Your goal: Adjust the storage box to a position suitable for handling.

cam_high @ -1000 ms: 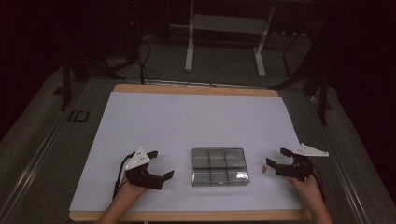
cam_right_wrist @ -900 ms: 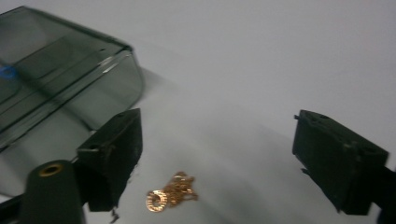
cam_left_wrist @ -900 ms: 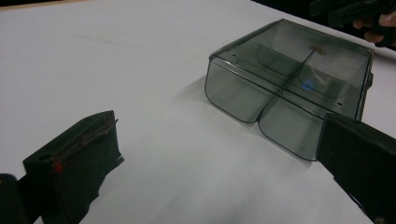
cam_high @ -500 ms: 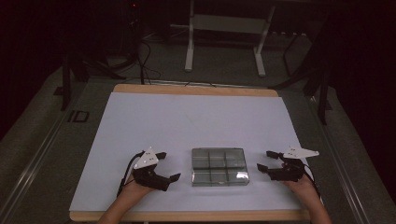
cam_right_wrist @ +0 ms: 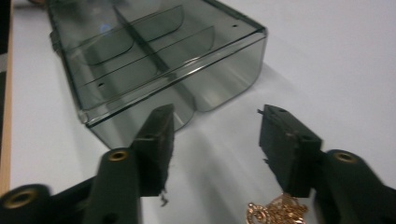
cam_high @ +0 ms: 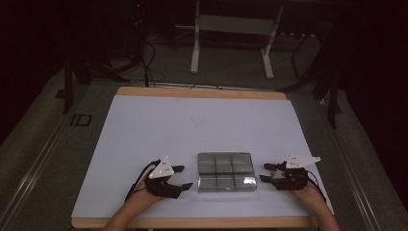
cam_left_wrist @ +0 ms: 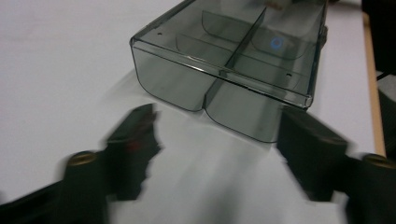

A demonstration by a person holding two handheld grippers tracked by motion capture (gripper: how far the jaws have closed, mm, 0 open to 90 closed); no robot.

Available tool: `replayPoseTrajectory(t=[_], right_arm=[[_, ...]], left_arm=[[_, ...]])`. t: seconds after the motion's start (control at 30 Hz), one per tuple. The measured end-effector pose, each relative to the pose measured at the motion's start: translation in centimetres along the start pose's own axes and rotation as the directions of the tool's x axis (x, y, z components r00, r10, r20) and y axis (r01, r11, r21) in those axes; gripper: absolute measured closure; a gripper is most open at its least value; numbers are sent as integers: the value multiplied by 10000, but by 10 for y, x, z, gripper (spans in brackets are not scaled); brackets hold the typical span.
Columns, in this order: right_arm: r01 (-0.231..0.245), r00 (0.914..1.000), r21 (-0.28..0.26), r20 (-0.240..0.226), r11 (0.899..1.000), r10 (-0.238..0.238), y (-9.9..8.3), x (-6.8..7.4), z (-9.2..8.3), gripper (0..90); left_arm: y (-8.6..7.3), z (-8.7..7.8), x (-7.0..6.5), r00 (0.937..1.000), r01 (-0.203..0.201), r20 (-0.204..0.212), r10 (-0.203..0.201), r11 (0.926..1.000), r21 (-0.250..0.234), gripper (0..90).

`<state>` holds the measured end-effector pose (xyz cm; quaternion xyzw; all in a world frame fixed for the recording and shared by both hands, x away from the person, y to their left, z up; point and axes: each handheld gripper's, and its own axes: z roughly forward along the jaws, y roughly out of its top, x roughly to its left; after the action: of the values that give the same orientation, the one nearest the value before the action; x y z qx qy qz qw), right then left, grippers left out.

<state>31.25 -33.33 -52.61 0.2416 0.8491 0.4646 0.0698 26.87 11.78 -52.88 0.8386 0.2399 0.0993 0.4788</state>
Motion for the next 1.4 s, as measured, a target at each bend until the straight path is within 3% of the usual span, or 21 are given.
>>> replayPoseTrajectory(t=[0.3, 0.33, 0.47, 0.73, 1.1, 1.4], right_arm=[[560, 9976, 319, -437, 9979, -545, 0, 6, 4, 703], [657, 9969, 378, -456, 9971, -640, 0, 7, 5, 760], [1087, 9931, 511, -487, 9928, -1063, -1, 11, 7, 817], [1201, 9906, 603, -729, 9909, -1157, -2, 14, 10, 900], [1329, 9859, 488, -1087, 9899, -1270, 2, 18, 12, 900], [1358, 9858, 450, -1059, 9897, -1305, 5, 19, 9, 900]], left_arm=[[2, 9, -6, 9976, -400, 583, 379, 9985, 361, 579], [2, 9, -7, 9969, -493, 629, 469, 9980, 384, 633], [2, 15, -10, 9963, -720, 523, 684, 9949, 708, 698], [3, 20, -12, 9934, -1025, 582, 986, 9923, 695, 859], [4, 20, -13, 9928, -1125, 504, 1090, 9910, 727, 900], [8, 16, -15, 9924, -1156, 492, 1127, 9915, 599, 900]])
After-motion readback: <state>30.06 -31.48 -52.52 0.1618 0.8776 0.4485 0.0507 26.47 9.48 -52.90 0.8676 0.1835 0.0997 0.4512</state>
